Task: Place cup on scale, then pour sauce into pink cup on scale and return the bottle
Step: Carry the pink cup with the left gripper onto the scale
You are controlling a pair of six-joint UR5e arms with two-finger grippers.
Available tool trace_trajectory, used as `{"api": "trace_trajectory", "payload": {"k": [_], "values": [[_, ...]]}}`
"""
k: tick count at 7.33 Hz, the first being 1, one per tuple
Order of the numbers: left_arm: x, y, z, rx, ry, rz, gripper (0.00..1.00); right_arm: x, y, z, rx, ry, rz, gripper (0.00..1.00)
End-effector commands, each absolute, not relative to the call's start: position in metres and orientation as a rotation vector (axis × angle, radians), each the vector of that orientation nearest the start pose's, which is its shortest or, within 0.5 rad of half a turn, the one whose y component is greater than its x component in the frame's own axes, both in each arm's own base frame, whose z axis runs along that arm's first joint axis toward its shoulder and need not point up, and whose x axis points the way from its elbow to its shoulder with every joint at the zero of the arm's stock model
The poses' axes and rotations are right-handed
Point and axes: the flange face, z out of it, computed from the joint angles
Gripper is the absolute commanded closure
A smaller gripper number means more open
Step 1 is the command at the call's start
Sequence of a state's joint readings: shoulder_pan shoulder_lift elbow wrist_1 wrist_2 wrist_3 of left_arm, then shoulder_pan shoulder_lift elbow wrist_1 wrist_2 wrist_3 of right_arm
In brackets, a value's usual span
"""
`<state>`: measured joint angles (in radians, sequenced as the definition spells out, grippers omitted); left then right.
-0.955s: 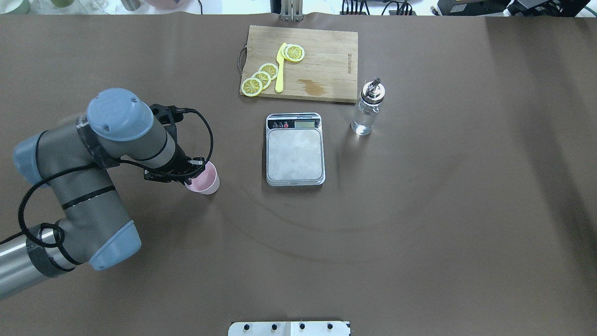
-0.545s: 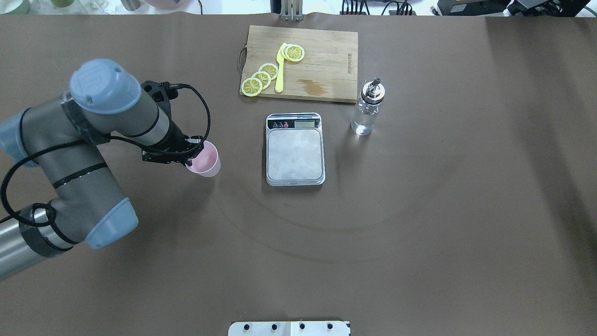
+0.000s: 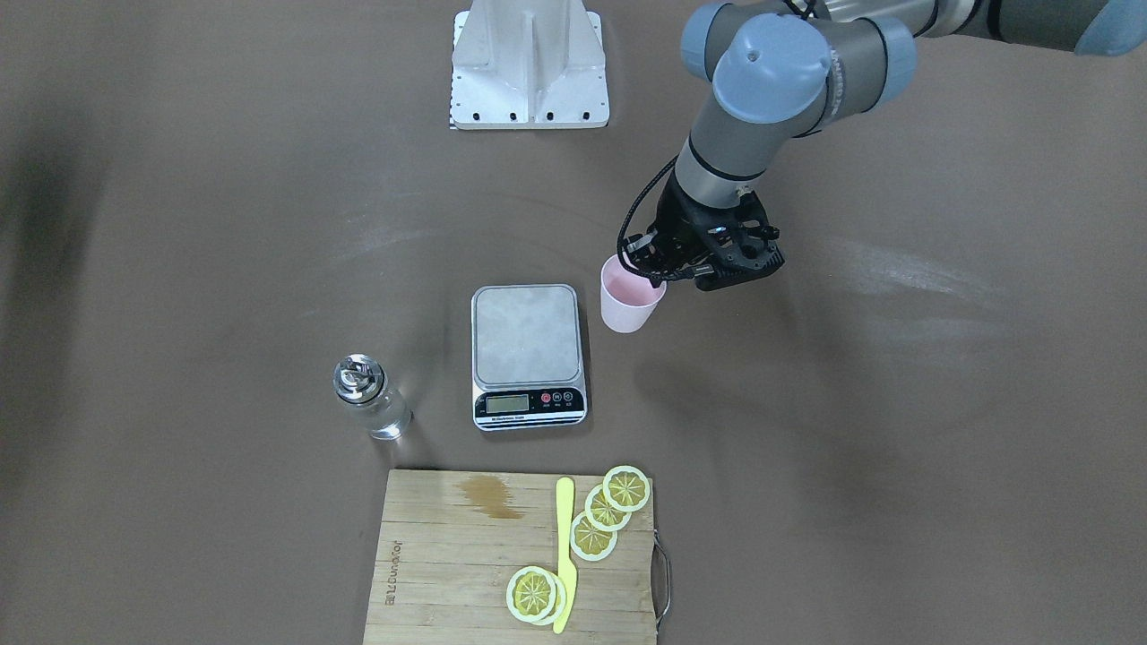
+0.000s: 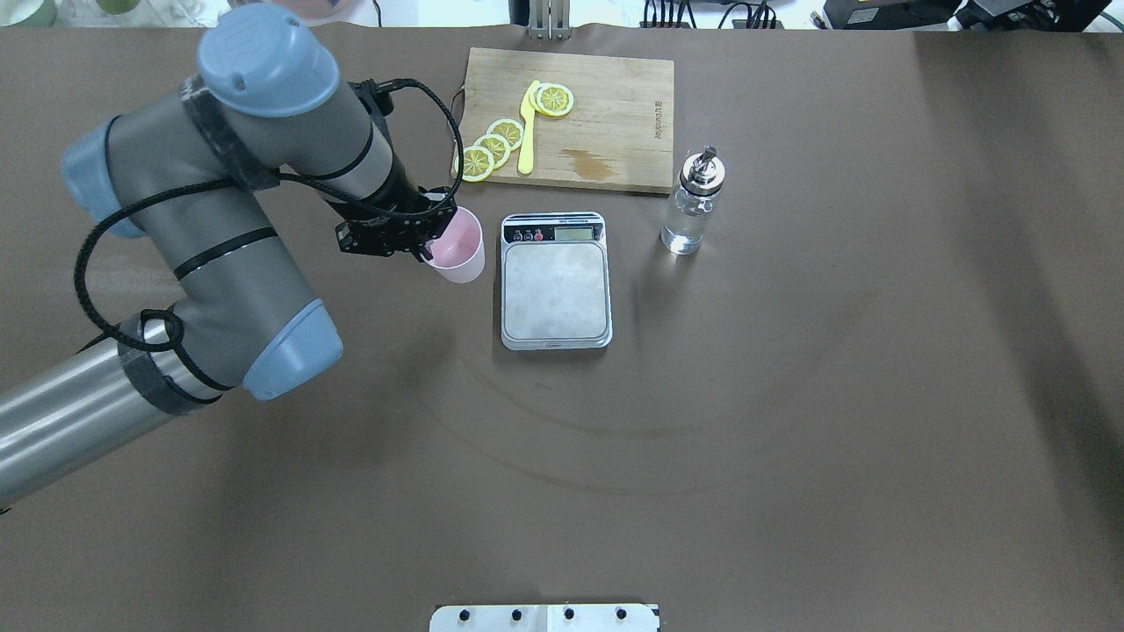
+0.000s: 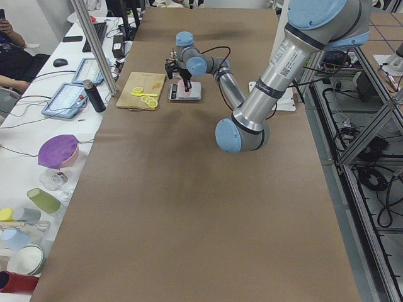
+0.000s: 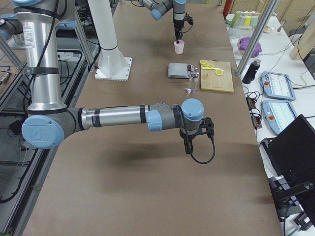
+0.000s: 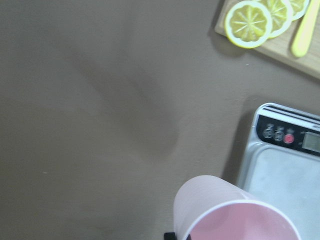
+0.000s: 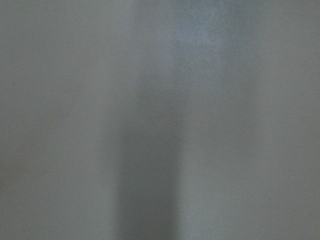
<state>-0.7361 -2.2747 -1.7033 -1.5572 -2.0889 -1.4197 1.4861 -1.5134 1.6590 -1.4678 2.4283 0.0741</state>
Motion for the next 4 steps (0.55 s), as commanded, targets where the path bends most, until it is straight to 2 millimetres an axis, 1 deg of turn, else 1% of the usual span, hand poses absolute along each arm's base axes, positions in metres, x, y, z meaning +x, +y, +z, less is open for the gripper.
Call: {"api": "trace_trajectory", "payload": {"k": [1,2,3,4], "values": [[0.473,-0.539,0.144,-0.124,0.93,-0.383,1.0,-0.018,-0.539,0.516,0.241,-0.876,-0.205,0.0],[0.488,-0.541,0.133,-0.134,0.927,-0.379,1.0,-0.053,-0.539,0.478,0.24,-0.876,-0.197,0.0],[0.501,-0.543,0.124,-0.149,0.921,-0.389,1.0,-0.087,-0.532,0.45,0.225,-0.869,-0.17,0.0],[0.521,-0.534,0.126,-0.162,0.904,-0.391,1.0,-0.099,-0.527,0.438,0.221,-0.887,-0.174,0.0]]}}
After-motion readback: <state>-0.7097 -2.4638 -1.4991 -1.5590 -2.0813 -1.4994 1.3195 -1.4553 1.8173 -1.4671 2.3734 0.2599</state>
